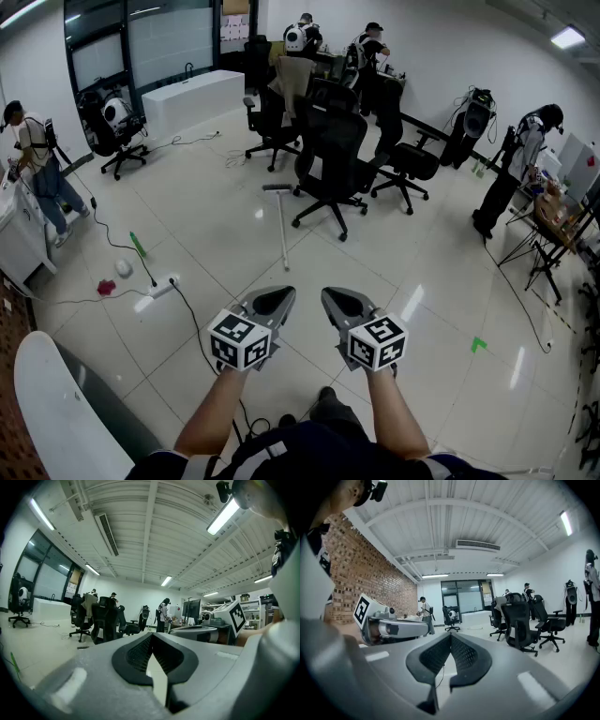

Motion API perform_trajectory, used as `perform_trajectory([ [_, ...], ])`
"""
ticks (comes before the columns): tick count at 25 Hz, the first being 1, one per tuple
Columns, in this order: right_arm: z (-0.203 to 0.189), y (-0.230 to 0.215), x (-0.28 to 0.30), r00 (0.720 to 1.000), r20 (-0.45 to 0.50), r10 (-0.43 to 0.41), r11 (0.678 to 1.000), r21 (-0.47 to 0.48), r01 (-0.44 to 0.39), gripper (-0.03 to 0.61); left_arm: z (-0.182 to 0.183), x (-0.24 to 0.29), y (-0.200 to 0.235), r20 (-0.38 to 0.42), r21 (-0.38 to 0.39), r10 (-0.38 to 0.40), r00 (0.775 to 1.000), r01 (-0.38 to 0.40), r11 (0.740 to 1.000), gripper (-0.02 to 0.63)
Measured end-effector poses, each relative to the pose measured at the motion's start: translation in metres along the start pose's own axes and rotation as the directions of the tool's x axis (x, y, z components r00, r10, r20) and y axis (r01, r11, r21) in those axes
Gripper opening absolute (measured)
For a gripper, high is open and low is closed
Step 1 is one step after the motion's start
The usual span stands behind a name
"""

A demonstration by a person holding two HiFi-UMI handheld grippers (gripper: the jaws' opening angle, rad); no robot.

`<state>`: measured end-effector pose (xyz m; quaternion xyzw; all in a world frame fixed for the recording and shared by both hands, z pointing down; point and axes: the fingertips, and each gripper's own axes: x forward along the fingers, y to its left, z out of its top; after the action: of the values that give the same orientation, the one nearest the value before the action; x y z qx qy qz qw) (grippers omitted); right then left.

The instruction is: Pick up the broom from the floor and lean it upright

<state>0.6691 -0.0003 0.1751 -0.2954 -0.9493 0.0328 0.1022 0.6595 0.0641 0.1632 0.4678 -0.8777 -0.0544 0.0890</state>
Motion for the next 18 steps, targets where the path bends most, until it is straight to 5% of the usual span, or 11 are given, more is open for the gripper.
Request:
perform_trajectory([
  [18,0.005,-0.12,0.073,0.998,0.003,0.07,0.996,0.052,-0.07,0.006,0.001,0.113,0.07,-0.038,-0.013,0.054,0.998,-0.055,0.998,0.002],
])
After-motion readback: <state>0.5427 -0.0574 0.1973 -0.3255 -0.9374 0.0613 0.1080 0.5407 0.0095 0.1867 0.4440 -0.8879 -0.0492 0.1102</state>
